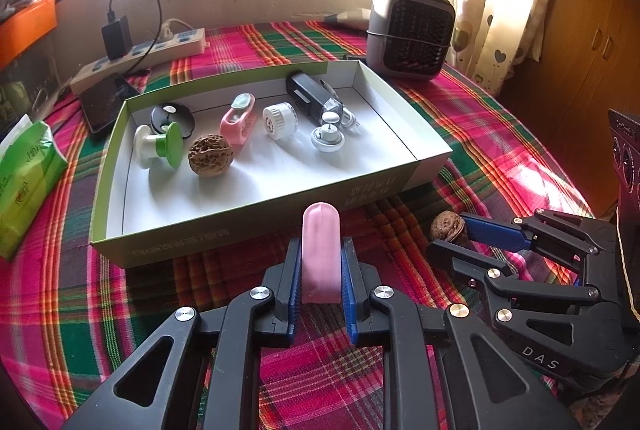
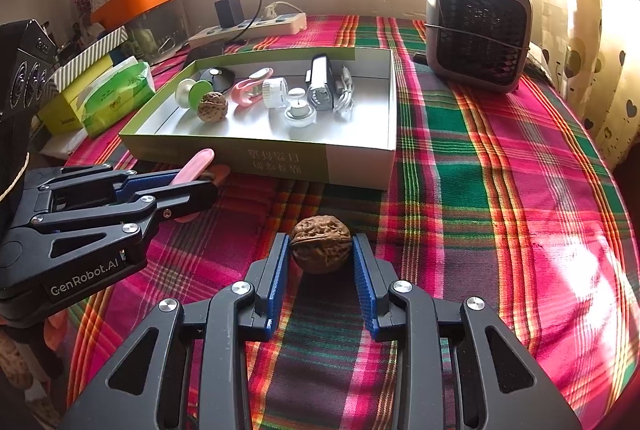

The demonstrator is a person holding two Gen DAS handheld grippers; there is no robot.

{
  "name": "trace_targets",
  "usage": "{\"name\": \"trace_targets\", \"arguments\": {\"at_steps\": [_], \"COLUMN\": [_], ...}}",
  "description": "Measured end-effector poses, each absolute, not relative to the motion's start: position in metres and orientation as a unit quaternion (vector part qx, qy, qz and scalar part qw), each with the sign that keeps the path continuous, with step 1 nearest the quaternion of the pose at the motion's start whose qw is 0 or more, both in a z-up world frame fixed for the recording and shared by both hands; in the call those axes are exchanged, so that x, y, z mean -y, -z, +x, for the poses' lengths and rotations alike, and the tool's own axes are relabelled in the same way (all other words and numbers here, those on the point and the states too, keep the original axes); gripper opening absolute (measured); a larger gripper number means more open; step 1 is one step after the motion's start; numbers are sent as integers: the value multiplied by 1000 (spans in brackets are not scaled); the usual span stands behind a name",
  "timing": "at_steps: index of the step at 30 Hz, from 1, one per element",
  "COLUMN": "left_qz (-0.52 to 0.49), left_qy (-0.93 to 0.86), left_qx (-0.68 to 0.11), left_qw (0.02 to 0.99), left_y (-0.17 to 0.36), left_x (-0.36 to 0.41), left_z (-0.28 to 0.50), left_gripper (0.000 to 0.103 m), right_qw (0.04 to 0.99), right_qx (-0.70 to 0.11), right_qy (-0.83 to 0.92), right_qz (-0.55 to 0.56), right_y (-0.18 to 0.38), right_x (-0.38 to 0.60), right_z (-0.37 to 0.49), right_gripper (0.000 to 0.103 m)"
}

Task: Organize objects
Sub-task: 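Carry the pink bar and walnut over the tray with both grippers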

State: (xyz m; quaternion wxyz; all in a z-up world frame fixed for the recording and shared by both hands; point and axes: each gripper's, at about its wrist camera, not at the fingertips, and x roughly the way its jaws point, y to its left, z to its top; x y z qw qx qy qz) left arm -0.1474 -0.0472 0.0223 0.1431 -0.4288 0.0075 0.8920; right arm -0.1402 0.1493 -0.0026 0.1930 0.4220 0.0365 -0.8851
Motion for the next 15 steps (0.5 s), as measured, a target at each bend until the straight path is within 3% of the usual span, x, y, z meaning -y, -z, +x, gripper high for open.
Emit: {"name": "trace_targets", "arguments": {"at_steps": [15], "left_qz": [-411], "left_qy": [-901], "left_qx": [0], "left_qw": [138], "left_y": [-36], "left_x": [55], "left_z": [-138], "left_gripper": [16], "right_qw": [202], "right_qx": [-35], "right_qy": [890], "right_qz": [407], "right_y": [-9], "right_x": [-141], "right_z": [-139], "right_gripper": [33]}}
